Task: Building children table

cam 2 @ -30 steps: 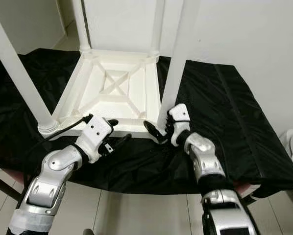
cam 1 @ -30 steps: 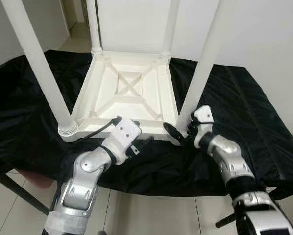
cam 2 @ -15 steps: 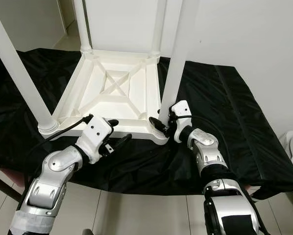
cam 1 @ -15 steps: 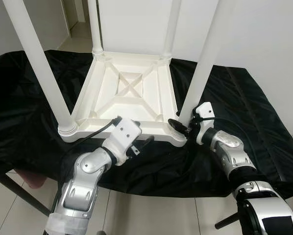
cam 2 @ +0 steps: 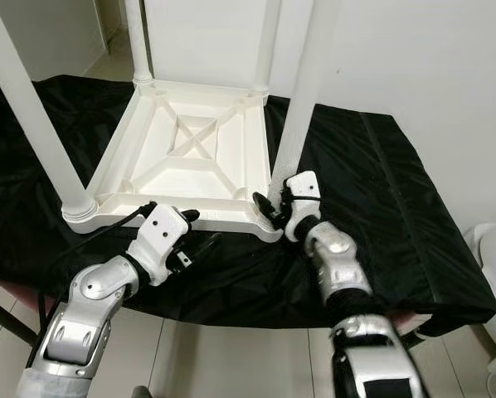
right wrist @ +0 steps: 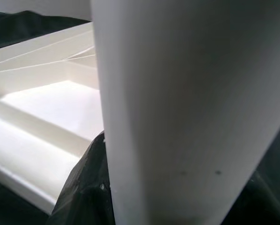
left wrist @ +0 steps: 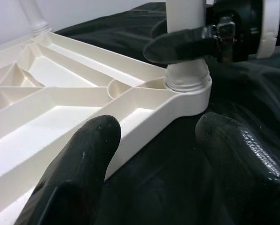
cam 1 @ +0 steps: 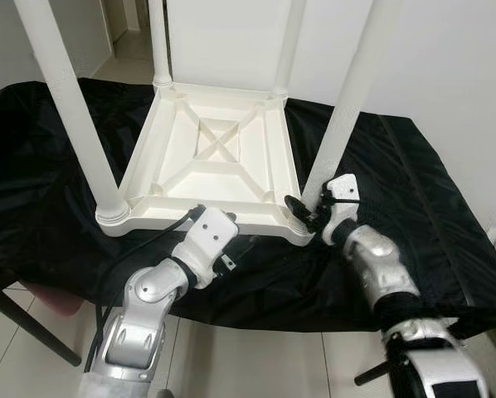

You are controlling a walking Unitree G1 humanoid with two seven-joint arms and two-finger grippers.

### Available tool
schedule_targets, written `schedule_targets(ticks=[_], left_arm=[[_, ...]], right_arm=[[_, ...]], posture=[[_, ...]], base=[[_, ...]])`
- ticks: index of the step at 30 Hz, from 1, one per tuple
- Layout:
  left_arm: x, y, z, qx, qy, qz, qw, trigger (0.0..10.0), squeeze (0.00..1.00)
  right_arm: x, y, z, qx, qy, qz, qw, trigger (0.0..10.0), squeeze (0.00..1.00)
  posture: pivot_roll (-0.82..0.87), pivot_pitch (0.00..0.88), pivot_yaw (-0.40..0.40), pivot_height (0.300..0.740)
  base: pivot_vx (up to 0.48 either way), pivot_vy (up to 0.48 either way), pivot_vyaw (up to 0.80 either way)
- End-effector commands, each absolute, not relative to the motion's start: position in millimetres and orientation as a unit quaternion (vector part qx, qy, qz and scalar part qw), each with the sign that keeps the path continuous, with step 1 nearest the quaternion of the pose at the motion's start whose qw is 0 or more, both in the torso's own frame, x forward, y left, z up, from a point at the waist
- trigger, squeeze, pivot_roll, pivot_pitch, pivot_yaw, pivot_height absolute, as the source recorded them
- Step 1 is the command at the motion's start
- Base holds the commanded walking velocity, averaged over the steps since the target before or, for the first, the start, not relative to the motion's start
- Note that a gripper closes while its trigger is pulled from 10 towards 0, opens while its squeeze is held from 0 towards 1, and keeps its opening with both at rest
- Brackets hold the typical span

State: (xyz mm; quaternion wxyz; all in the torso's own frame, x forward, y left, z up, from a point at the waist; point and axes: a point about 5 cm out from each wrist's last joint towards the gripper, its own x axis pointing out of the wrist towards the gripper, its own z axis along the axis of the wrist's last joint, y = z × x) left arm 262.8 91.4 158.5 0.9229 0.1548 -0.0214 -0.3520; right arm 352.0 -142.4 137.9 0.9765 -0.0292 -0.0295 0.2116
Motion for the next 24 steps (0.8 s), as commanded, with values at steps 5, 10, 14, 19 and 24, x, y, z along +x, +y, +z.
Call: schedule_targets(ticks=[5, 10, 14, 19, 24], left_arm=[[263, 103, 161, 0.161, -0.026, -0.272, 0.949, 10.0, 0.00], [263, 105, 159, 0.163, -0.023, -0.256, 0.953, 10.0, 0.00], [264, 106, 160, 0.160, -0.023, -0.239, 0.958, 10.0, 0.00], [267, 113, 161, 0.148, -0.021, -0.202, 0.968, 10.0, 0.00], [275, 122, 161, 0.130, -0.012, -0.152, 0.980, 10.0, 0.00]], right_arm=[[337, -136, 128, -0.014, -0.020, 0.090, 0.996, 10.0, 0.00], [325, -137, 127, -0.014, -0.036, -0.007, 0.999, 10.0, 0.00], [317, -125, 121, 0.004, -0.025, -0.030, 0.999, 10.0, 0.00], [311, -115, 121, 0.007, -0.026, -0.024, 0.999, 10.0, 0.00], [307, -118, 122, 0.001, -0.033, -0.034, 0.999, 10.0, 0.00]], posture=[[-0.02, 0.081, -0.064, 0.740], [-0.02, 0.095, -0.062, 0.740], [-0.01, 0.105, -0.059, 0.740], [-0.01, 0.104, -0.035, 0.740], [0.00, 0.098, -0.023, 0.740]], base=[[0.000, 0.000, 0.00], [0.000, 0.000, 0.00], [0.000, 0.000, 0.00], [0.000, 0.000, 0.00], [0.000, 0.000, 0.00]])
